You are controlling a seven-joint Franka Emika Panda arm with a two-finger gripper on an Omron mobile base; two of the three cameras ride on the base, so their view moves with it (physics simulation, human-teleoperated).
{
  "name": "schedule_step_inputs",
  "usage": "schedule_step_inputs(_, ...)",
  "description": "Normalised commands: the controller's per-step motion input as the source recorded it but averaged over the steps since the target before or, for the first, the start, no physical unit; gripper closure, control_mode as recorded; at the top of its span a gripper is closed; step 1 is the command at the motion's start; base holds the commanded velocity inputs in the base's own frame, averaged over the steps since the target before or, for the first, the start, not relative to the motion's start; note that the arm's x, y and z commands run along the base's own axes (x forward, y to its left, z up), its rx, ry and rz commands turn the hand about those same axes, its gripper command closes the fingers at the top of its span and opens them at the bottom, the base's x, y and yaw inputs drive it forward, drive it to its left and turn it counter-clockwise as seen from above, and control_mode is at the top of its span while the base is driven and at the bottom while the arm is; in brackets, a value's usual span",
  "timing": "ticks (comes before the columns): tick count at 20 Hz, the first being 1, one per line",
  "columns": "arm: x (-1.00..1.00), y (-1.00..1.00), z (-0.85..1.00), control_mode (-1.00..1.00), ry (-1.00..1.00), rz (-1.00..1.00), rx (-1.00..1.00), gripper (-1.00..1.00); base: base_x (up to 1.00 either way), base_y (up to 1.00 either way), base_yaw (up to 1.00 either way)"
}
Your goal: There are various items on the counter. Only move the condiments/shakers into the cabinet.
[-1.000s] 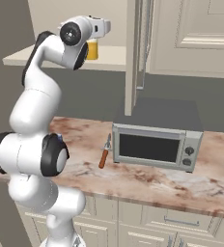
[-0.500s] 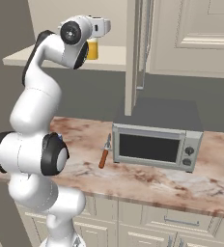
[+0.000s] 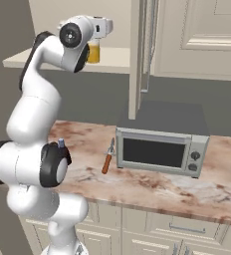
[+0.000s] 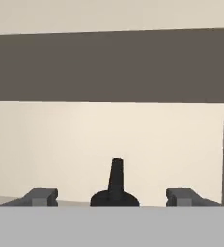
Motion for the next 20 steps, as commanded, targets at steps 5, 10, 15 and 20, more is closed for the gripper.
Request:
schedule_step_inputs(5,-0.98,-0.18,0.12,-1.0,-0.15,0.0,0.01,-1.0,0.0,0.0,0.0)
schedule_step_inputs(10,-1.0,-0.25,0.01,-1.0,-0.06,0.0,0.0,-1.0,0.0,0.0,0.0)
schedule_step_inputs(15,-1.0,-0.24,-0.05,-1.0,0.11,0.0,0.0,-1.0,0.0,0.0,0.0)
schedule_step_inputs(20,-1.0,-0.05,-0.41,-1.0,0.37,0.01,0.0,-1.0,0.0,0.0,0.0)
